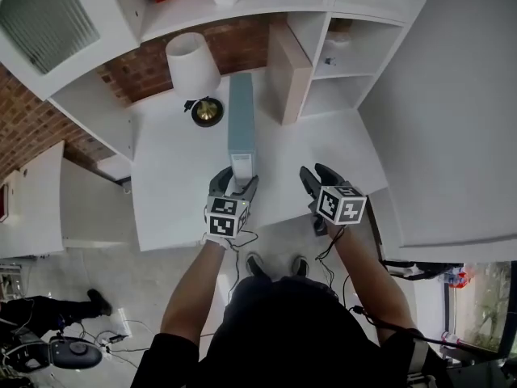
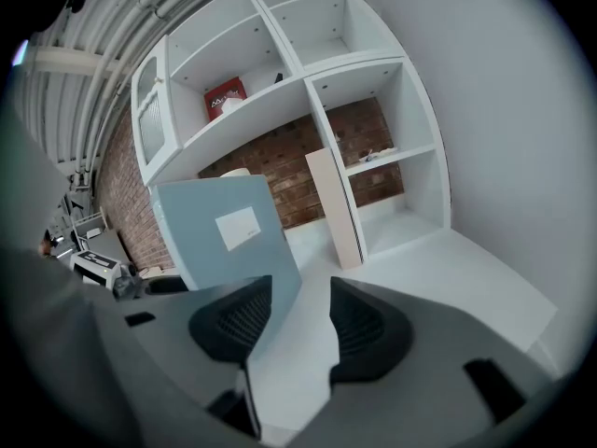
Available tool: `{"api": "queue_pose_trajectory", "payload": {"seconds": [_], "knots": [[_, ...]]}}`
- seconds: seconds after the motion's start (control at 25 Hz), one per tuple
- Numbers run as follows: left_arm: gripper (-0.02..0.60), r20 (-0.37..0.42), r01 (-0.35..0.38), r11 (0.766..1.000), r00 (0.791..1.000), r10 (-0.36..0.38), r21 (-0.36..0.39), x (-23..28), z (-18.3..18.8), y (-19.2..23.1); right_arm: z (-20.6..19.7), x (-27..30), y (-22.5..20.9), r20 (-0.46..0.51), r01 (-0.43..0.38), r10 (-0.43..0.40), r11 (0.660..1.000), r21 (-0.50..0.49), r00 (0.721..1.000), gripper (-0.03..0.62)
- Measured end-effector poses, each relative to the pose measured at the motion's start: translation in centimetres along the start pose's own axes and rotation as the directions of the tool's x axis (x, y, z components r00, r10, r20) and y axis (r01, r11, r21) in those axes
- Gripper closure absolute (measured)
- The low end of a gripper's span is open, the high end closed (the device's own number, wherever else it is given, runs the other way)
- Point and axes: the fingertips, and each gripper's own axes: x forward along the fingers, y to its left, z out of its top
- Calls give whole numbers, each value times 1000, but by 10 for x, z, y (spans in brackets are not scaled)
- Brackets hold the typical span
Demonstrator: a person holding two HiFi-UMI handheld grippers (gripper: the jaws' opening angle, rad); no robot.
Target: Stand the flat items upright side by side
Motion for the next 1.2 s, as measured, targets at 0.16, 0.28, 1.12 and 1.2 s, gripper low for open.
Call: {"api": "queue_pose_trajectory", "payload": {"seconds": [0.16,0.28,1.12,1.2], "knots": [[305,2,47,999,999,-47,4,20,17,5,7,-3,3,18,29,-29,999,13,999,402],[305,-1,58,998,998,-58,2,39,28,8,5,-7,0,10,45,-46,999,24,999,405],[305,-42,-8,999,999,6,-53,157,80,9,36,48,-65,-29,-35,36,999,26,999,424],[305,-44,-13,998,999,11,-54,169,83,11,38,55,-71,-42,-47,48,999,20,998,424]]}}
